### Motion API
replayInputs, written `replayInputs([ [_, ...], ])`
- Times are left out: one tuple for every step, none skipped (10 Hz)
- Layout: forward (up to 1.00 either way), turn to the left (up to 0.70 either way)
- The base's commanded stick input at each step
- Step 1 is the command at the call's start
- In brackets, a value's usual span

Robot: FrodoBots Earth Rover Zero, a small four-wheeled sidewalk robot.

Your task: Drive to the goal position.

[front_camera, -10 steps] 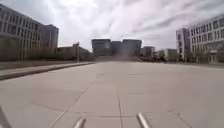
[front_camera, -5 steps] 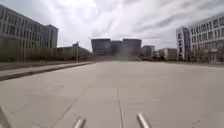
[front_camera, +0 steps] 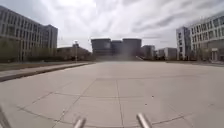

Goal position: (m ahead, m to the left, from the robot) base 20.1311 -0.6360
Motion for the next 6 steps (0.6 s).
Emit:
replayInputs([
  [1.00,0.00],
  [1.00,0.00],
  [1.00,0.00],
  [1.00,0.00],
  [1.00,0.00],
  [1.00,0.00],
])
